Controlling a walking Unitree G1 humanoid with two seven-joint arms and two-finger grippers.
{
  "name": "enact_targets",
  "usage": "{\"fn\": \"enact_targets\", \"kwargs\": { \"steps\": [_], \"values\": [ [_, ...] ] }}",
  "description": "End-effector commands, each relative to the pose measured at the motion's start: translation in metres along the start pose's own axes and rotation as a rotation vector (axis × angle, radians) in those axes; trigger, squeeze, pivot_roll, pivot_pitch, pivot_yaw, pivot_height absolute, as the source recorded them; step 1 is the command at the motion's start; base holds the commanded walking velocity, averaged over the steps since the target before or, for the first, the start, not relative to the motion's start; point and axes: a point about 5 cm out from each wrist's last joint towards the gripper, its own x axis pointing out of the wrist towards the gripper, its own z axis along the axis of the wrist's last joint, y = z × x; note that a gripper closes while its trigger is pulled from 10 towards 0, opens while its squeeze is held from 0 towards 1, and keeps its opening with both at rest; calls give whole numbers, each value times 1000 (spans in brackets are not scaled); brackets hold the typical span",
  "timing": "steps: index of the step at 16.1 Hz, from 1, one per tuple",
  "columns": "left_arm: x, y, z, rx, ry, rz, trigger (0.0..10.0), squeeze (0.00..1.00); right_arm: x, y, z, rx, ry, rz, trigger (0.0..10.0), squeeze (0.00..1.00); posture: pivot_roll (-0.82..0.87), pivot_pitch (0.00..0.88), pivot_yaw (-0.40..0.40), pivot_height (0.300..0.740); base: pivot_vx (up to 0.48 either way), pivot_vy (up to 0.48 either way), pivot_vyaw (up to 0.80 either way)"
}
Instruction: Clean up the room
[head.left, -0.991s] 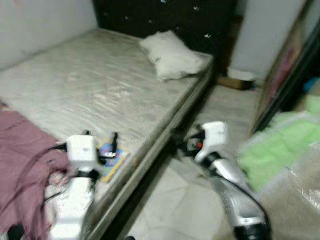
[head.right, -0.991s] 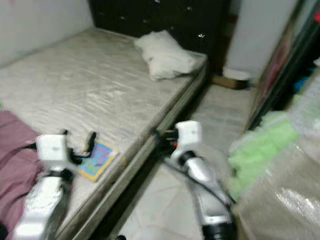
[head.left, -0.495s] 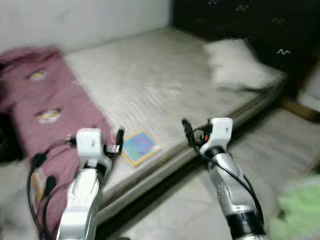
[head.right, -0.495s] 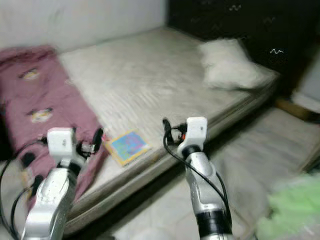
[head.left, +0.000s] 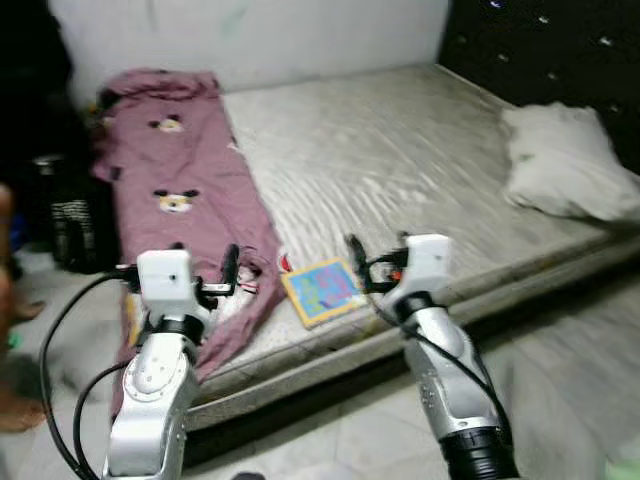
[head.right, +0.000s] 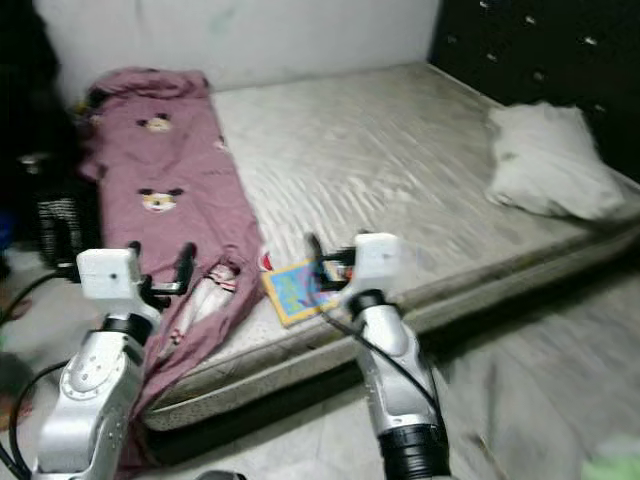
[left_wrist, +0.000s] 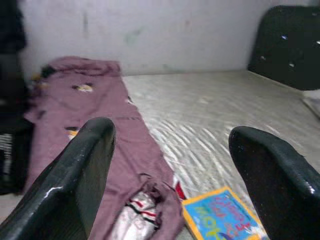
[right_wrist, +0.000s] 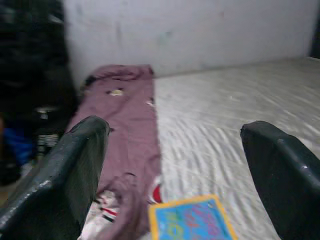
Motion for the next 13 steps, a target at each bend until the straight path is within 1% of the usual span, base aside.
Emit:
{"fn": "enact_targets", "kwargs": {
  "steps": [1, 4, 10, 13],
  "values": [
    [1, -6, 3, 4, -15, -9, 10000, 0, -5, -5, 1, -12, 7, -9, 10000, 0, 29, 0, -24, 740, 0, 0, 800],
    [1, -9, 4, -2, -13, -35, 10000, 0, -8, -5, 2, -8, 6, -25, 10000, 0, 20, 0, -16, 740, 0, 0, 800],
    [3, -9, 3, -8, -3, -52, 10000, 0, -10, -4, 7, -5, 11, -30, 10000, 0, 23, 0, -21, 740, 0, 0, 800],
    [3, -6, 2, -14, 5, -49, 10000, 0, -11, -6, 10, -8, 6, -49, 10000, 0, 28, 0, -24, 740, 0, 0, 0]
  ]
}}
